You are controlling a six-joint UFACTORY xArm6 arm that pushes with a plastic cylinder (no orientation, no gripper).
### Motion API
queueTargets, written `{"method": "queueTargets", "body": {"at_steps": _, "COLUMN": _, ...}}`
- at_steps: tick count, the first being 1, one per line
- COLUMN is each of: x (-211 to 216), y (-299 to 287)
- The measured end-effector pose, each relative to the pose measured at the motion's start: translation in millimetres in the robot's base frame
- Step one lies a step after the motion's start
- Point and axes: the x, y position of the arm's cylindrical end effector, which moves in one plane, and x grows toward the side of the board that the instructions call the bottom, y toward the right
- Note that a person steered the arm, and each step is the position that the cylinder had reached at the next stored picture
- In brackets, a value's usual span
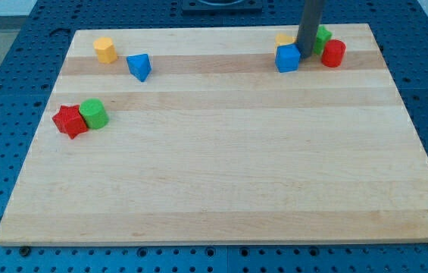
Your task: Move the blue cube a bit left
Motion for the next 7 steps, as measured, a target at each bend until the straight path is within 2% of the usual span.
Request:
{"method": "queueTargets", "body": {"at_steps": 3, "x": 97, "y": -61}}
{"method": "queueTargets", "body": {"at_steps": 4, "x": 109, "y": -64}}
{"method": "queueTargets", "body": {"at_steps": 5, "x": 68, "y": -30}}
{"method": "queueTargets", "body": {"at_steps": 7, "x": 51, "y": -30}}
